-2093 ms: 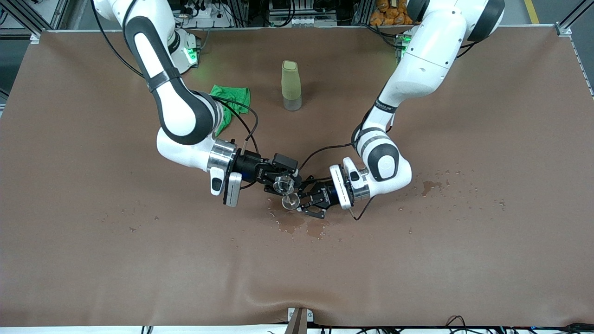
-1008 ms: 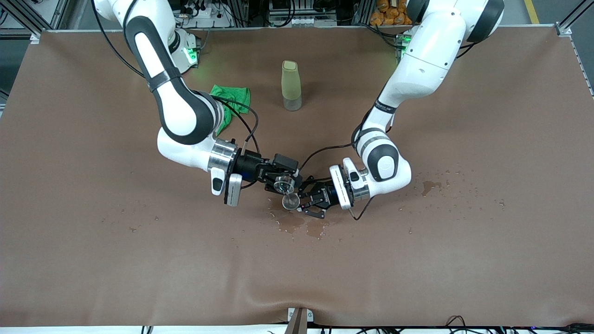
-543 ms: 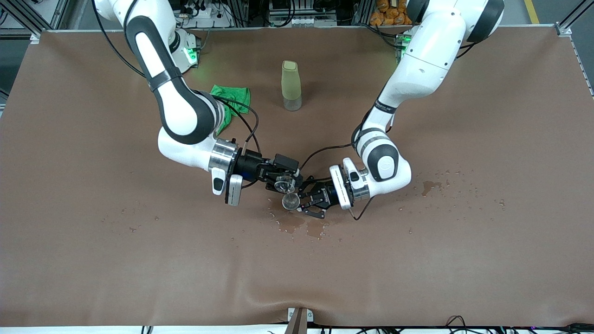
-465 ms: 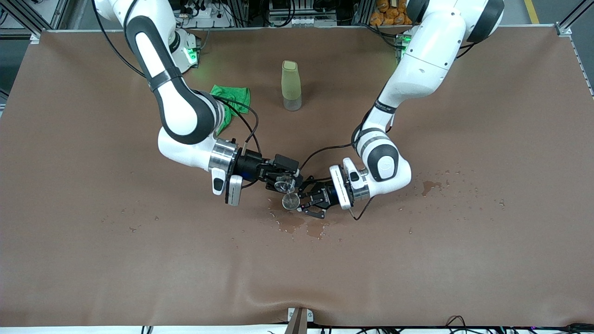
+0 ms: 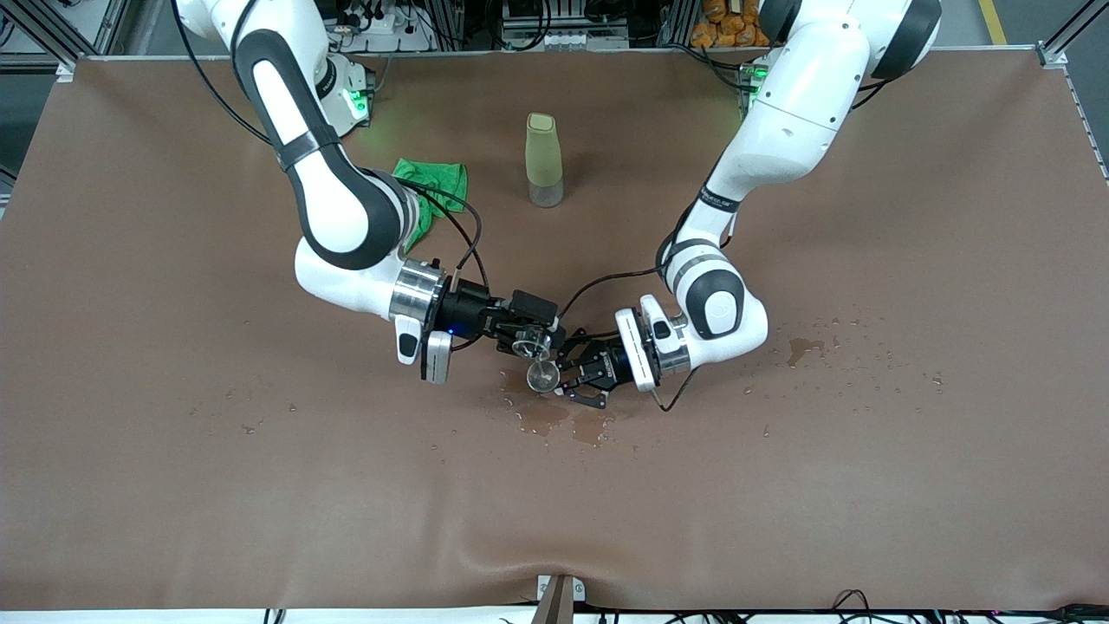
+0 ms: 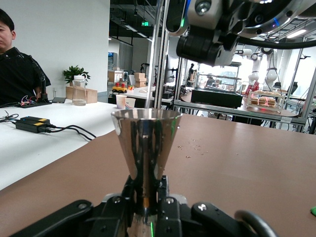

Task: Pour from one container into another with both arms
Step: 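Pour liquid from the beaker into the jigger held by the left gripper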

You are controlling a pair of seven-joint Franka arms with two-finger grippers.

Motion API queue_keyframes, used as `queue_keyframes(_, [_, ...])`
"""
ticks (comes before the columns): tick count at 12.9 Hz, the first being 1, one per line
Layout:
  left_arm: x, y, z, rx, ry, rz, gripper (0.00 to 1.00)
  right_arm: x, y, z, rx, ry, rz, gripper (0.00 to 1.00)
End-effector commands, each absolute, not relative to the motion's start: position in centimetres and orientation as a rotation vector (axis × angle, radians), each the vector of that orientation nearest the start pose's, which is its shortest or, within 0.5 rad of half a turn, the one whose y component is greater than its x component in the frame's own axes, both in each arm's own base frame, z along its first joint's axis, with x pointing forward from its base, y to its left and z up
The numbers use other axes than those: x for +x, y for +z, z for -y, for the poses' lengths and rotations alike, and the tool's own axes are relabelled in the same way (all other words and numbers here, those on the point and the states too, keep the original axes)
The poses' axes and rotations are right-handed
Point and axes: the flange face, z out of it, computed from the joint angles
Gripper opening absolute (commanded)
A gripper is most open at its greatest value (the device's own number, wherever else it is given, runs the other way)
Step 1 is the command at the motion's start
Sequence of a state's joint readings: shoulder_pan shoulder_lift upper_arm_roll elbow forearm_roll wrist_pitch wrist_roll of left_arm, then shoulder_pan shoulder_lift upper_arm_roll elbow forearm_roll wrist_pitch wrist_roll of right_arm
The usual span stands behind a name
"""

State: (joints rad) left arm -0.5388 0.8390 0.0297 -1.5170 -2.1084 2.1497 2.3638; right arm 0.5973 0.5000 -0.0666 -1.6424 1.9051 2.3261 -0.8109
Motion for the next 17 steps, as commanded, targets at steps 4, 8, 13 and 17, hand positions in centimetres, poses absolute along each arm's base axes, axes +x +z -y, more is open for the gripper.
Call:
queue_keyframes(4, [62.07, 19.22, 39.48, 1.506, 1.293, 1.036, 0.00, 60.28, 36.83, -38.39, -1.747, -0.276, -0.152, 0.00])
queue_keyframes(8, [62.07, 19.22, 39.48, 1.506, 1.293, 1.036, 0.00, 60.27, 36.84, -38.41, -1.742, -0.249, -0.183, 0.00])
queue_keyframes(13, [62.04, 19.10, 39.47, 1.506, 1.292, 1.039, 0.00, 60.25, 36.85, -38.44, -1.726, -0.175, -0.265, 0.00])
queue_keyframes(17, [62.12, 19.03, 39.26, 1.509, 1.292, 1.039, 0.00, 60.21, 36.93, -38.57, -1.715, -0.125, -0.317, 0.00])
